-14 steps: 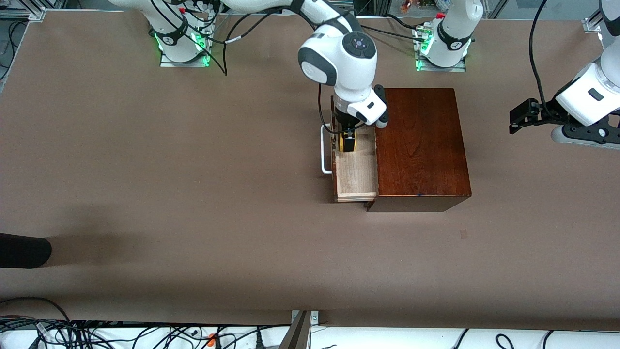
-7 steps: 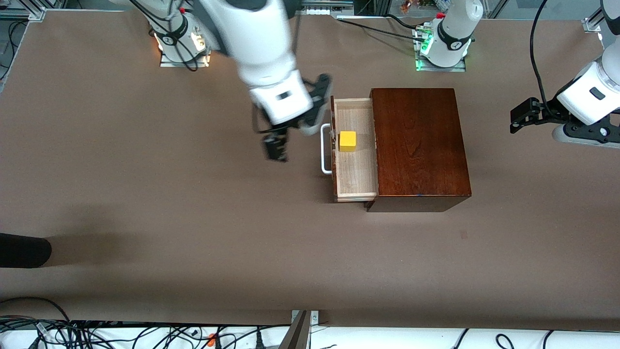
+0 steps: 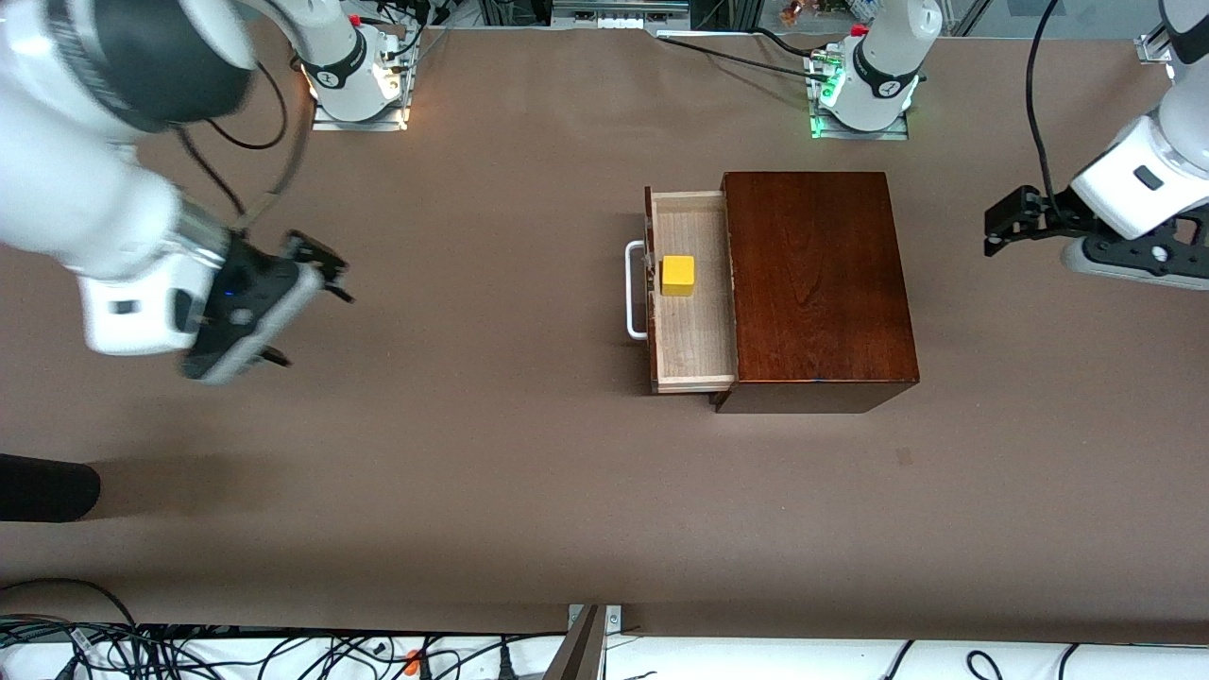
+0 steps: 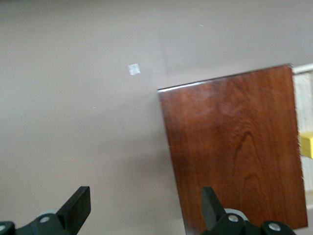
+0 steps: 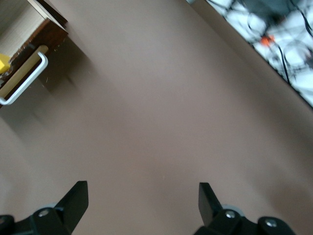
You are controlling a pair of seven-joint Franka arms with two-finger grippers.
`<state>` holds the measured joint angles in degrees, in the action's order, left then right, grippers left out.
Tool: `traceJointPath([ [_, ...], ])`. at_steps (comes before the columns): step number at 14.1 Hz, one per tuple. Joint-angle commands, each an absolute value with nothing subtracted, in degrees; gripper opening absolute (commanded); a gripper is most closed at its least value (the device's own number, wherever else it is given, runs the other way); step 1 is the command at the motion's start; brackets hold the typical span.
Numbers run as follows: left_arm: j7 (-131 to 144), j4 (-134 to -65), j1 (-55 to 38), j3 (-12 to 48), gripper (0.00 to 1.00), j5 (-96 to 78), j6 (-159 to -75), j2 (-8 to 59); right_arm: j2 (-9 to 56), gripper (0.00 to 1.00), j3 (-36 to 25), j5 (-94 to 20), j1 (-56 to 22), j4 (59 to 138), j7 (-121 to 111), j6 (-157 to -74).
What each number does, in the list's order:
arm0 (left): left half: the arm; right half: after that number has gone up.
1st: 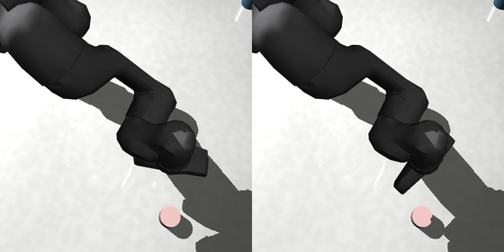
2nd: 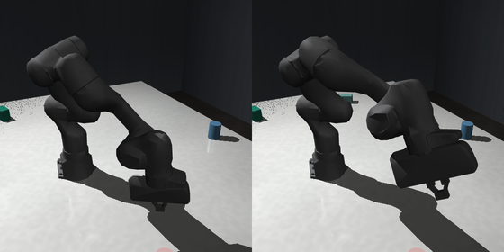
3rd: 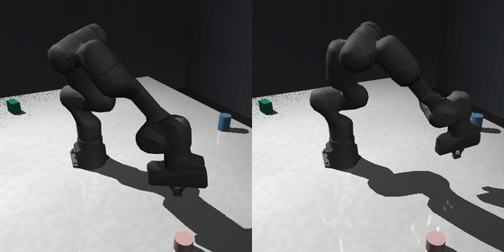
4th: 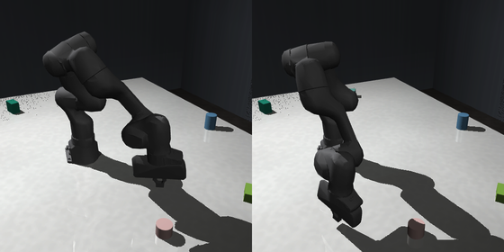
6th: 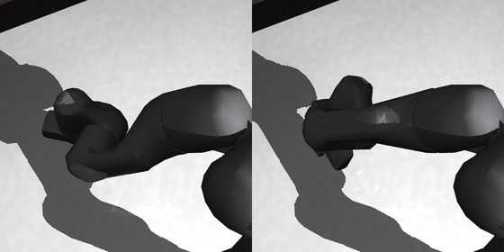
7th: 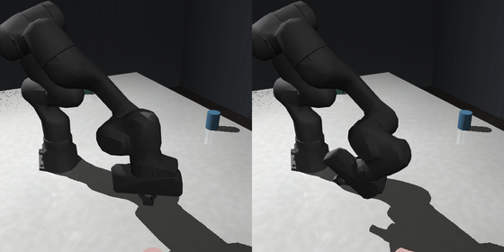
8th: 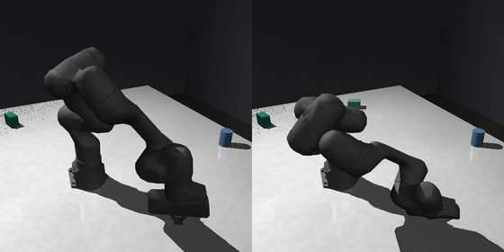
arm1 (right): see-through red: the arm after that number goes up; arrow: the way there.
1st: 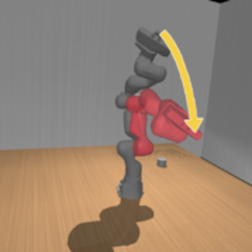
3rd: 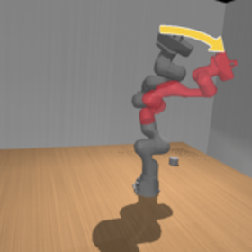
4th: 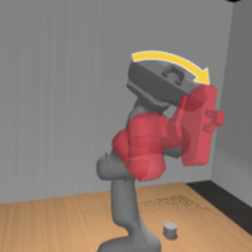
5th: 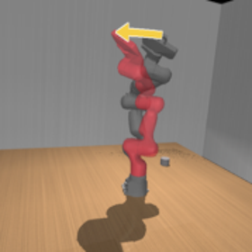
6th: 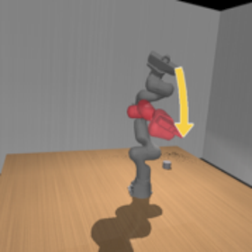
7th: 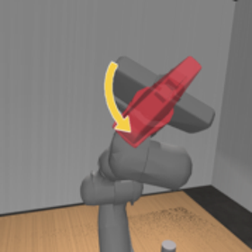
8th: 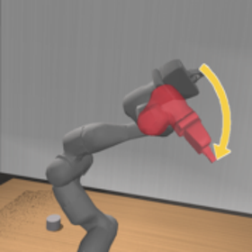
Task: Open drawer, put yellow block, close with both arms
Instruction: 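Withdraw the right gripper while the left gripper reaches the drawer front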
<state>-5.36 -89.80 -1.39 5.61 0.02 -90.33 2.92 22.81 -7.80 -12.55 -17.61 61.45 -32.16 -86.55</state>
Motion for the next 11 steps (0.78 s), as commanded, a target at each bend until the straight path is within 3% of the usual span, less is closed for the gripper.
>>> traceJointPath([
  [1,-8.7,-88.7,-3.9,8.3,1.00,-3.8,-88.7,5.4,11.3,1.00,-7.1,-10.7,-15.7,74.3,-23.2,-85.9],
  [5,-16.2,-88.6,-4.0,15.5,1.00,-9.8,-89.5,11.3,2.0,1.00,-7.2,-6.9,-13.3,86.6,-12.1,-86.0],
  [11,-34.1,-88.9,-4.0,28.8,1.00,-10.2,-106.7,20.8,3.8,1.00,-7.2,-3.3,-13.2,86.5,-7.5,-88.1],
])
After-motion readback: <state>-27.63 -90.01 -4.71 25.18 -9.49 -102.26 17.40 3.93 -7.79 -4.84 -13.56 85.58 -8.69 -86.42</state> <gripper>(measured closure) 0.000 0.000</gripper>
